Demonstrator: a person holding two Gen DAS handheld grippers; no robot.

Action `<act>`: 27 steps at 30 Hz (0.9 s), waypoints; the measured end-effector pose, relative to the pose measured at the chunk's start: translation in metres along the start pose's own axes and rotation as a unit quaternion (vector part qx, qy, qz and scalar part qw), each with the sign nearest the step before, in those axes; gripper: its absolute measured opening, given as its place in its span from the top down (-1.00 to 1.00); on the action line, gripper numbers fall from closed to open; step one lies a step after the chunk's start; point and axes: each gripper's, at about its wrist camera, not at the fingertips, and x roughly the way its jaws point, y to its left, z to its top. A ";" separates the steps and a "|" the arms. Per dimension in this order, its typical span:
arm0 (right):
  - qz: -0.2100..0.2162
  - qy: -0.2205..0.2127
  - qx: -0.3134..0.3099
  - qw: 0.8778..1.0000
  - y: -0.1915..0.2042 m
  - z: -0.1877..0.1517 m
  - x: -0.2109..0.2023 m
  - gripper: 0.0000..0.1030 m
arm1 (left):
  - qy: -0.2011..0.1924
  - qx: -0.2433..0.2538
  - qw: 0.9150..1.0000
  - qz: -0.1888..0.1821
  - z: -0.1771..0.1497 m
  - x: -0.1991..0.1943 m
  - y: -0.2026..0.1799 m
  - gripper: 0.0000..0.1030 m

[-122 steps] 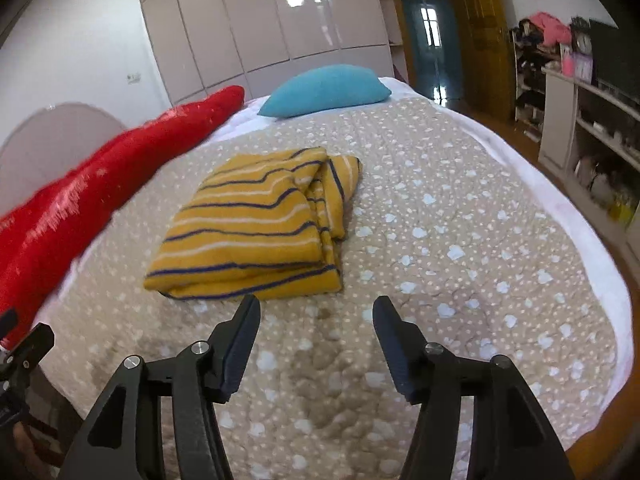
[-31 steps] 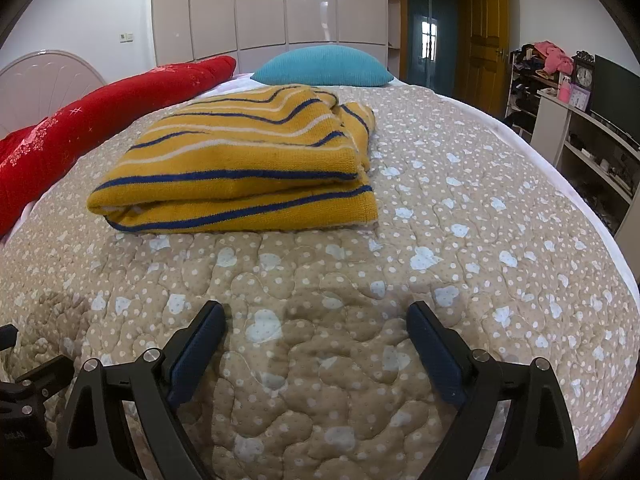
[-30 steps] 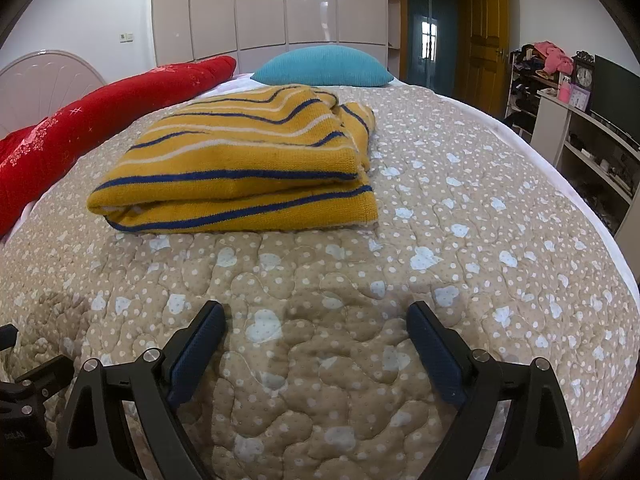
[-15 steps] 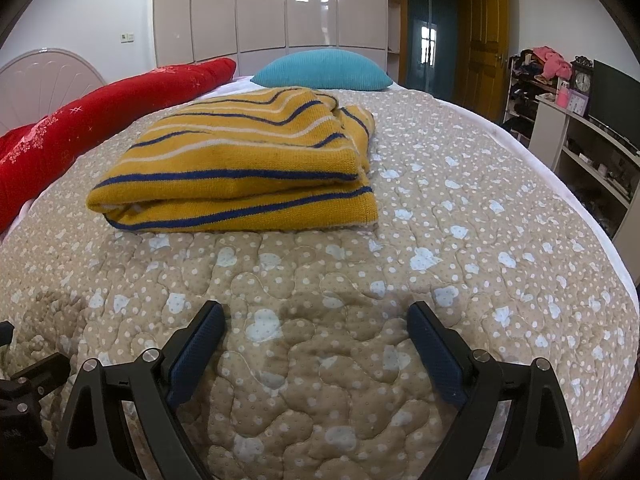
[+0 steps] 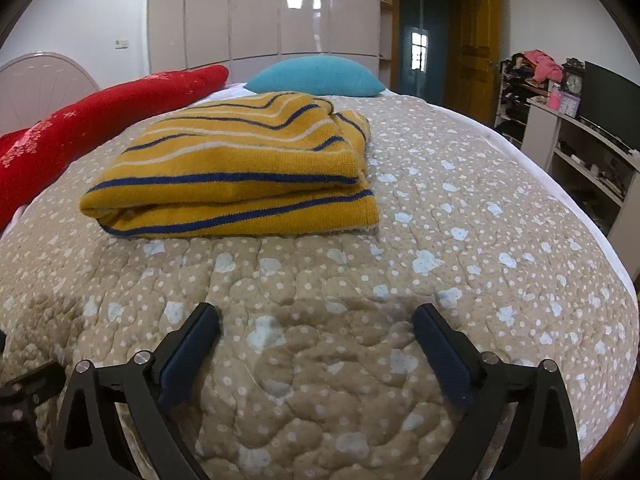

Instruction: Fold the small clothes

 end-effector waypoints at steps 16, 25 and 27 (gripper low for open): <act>0.010 0.006 0.005 1.000 -0.004 0.004 0.005 -0.99 | 0.034 -0.001 0.999 -0.001 0.020 0.014 0.005 -1.00; 0.013 0.008 0.002 1.000 -0.005 0.004 0.006 -0.99 | 0.014 -0.003 1.000 -0.001 0.018 0.016 0.006 -1.00; 0.013 0.002 0.001 1.000 -0.006 0.003 0.006 -0.99 | 0.001 -0.002 1.000 0.000 0.016 0.016 0.006 -1.00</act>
